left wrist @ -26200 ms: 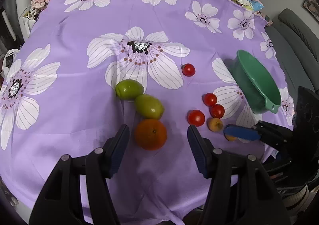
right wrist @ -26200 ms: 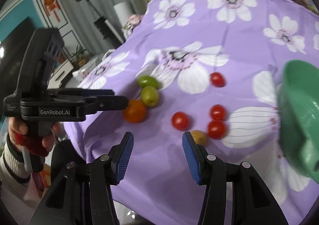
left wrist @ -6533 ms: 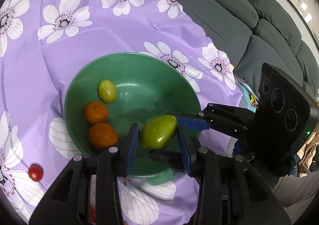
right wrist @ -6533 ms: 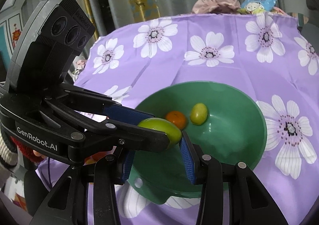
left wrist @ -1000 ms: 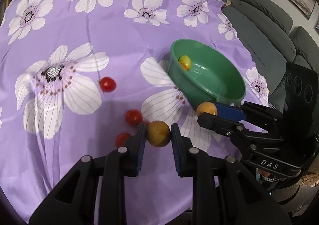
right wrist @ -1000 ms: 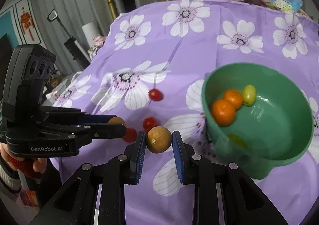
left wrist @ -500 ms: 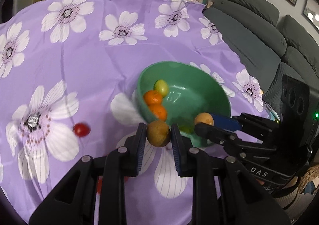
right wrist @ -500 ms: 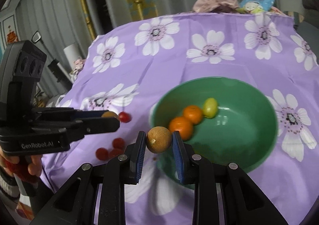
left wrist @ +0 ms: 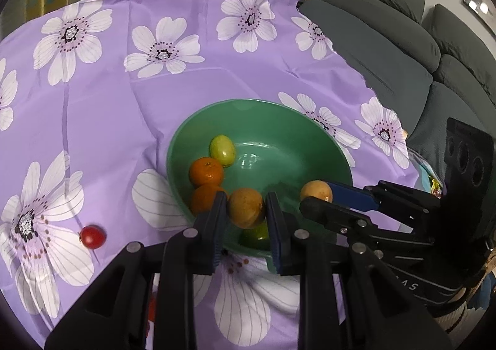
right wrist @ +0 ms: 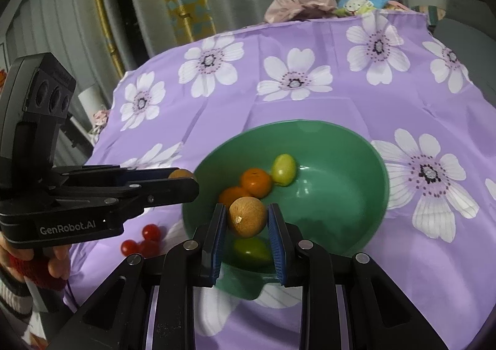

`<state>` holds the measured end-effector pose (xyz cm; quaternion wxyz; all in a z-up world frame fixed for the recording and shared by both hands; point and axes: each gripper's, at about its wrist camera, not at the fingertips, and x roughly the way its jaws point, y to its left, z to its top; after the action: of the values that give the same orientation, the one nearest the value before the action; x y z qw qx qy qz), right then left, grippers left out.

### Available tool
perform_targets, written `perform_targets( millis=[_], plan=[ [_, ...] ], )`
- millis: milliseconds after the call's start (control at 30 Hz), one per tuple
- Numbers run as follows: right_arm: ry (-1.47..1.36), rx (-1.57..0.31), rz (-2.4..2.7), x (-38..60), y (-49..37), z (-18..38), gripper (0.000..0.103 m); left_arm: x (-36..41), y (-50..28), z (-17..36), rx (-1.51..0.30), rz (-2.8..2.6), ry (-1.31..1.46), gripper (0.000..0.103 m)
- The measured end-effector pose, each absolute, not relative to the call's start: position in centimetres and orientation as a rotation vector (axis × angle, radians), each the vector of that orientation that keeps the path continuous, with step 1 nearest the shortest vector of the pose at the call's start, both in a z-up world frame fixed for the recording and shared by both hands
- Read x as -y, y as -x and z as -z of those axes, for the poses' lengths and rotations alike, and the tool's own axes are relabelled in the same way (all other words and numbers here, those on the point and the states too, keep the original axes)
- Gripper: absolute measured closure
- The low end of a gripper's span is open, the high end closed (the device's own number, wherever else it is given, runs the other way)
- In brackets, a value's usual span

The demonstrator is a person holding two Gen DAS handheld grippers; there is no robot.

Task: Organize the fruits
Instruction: 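Carry both small yellow fruits into the green bowl and open both tools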

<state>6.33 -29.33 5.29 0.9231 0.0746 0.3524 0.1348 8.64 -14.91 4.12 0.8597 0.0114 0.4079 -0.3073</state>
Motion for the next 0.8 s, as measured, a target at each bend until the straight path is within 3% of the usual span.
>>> perform_targets(
  millis=[800],
  plan=[
    [-0.143,-0.758,-0.220,30.7,-8.1,-4.0,0.074,17.7,-10.8,-1.7,-0.907,0.594,-0.136,0.078]
  ],
)
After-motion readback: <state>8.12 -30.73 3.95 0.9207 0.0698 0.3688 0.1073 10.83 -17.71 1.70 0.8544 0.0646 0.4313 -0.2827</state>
